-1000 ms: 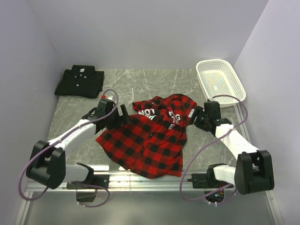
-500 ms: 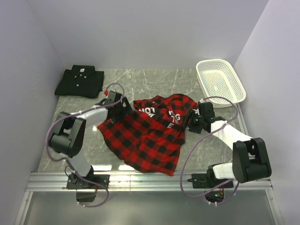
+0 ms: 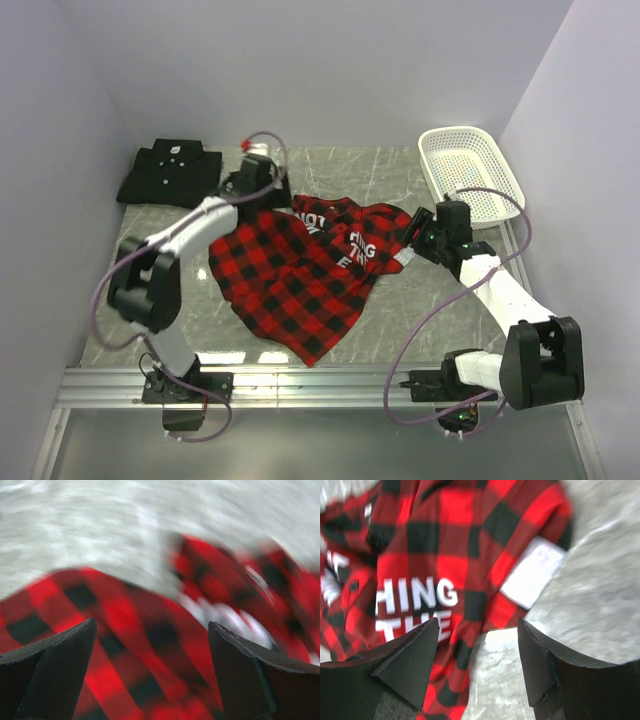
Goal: Fold and stack the long sleeve shirts
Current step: Flatten the shirt out
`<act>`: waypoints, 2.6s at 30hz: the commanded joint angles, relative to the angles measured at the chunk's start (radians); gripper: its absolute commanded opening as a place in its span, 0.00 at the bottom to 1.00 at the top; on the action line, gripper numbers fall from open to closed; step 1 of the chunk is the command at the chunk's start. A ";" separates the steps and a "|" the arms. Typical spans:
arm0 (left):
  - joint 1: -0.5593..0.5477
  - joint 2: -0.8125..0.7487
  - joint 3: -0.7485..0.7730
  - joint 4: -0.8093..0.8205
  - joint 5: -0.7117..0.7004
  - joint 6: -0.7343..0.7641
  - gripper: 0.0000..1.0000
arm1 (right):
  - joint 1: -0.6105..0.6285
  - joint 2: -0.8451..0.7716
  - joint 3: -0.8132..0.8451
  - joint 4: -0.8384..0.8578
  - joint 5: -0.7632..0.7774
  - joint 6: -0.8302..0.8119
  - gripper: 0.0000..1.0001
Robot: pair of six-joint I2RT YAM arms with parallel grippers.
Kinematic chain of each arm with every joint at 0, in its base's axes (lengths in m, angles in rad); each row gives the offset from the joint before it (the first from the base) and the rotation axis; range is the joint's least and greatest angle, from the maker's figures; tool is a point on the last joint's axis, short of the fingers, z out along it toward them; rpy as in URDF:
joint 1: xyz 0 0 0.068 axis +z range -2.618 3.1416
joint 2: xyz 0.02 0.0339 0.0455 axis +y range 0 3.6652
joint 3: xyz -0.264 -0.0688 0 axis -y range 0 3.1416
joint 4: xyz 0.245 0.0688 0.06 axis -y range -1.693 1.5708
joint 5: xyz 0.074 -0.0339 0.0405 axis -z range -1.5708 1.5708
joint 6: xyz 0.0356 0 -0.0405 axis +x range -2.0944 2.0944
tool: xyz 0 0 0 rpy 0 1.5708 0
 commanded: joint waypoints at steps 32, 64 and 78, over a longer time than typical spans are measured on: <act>-0.852 0.025 -0.198 -0.325 0.135 0.235 0.71 | -0.101 0.010 -0.048 0.093 0.038 0.097 0.75; -0.792 -0.222 -0.221 -0.331 0.143 0.192 0.00 | -0.075 0.417 0.095 0.165 0.029 0.137 0.58; -0.695 -0.378 -0.246 -0.339 0.146 0.182 0.00 | -0.062 0.379 0.184 0.084 0.059 0.065 0.00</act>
